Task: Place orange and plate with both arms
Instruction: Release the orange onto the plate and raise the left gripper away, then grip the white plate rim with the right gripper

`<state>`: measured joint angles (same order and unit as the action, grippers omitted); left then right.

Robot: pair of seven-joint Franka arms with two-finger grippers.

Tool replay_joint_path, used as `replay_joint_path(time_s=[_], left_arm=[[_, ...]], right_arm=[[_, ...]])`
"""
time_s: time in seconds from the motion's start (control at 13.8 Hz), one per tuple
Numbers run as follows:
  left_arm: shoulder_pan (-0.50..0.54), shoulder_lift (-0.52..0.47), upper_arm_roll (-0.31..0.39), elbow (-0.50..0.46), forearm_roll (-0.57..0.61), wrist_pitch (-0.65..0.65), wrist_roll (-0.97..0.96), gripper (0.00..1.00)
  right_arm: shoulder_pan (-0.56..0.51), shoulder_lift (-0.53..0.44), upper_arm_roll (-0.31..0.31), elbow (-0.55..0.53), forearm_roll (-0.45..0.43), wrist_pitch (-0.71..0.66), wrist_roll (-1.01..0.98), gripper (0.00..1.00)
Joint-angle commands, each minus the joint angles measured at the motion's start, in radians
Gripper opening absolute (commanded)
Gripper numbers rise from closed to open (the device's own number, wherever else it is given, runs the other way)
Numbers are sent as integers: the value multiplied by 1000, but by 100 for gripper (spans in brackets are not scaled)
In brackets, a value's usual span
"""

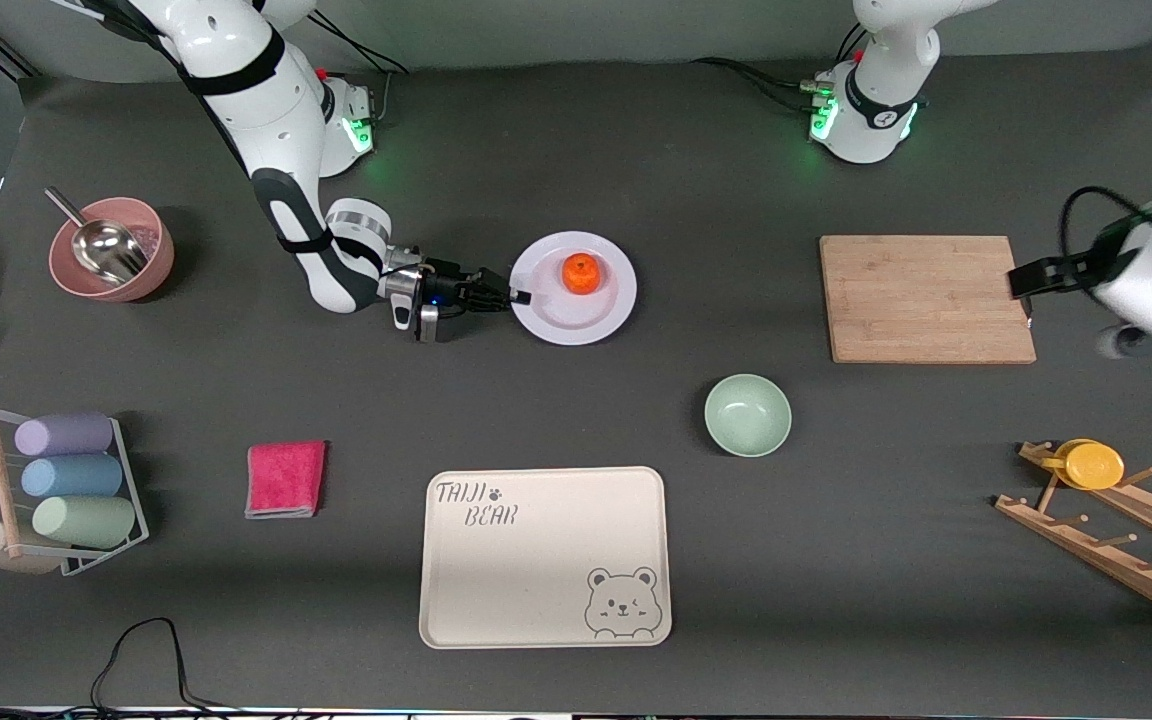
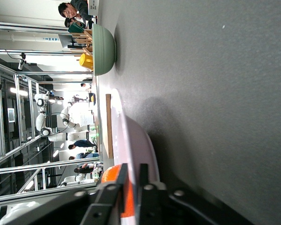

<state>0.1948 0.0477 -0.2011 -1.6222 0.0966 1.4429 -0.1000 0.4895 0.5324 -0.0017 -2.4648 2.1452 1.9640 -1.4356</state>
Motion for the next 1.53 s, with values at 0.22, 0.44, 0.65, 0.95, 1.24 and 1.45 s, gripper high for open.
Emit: replay_joint_path(time_s=[0.22,0.44,0.65,0.95,1.24,1.45], left_arm=[[-212,-75,216,-22,-11,-29,29,100],[-222,-144,230,-114,-14,36,31,100],[-227,-222,256,-261,-14,146,31,100],[-225,-236,266,-271,-14,149,31,100],[-229,-192,258,-206,-14,136,31,100],[-238,-193,255,-194,-14,111,31,100]], right_arm=[[-41,-17,2,7,19,-5,-5,0],[-90,-136,2,-13,-65,-5,96,0],[-184,-297,2,-22,-276,-5,295,0],[-224,-323,0,51,-347,-4,399,0],[-236,-81,-9,346,-347,-4,408,0],[-236,110,-29,605,-347,-4,461,0]])
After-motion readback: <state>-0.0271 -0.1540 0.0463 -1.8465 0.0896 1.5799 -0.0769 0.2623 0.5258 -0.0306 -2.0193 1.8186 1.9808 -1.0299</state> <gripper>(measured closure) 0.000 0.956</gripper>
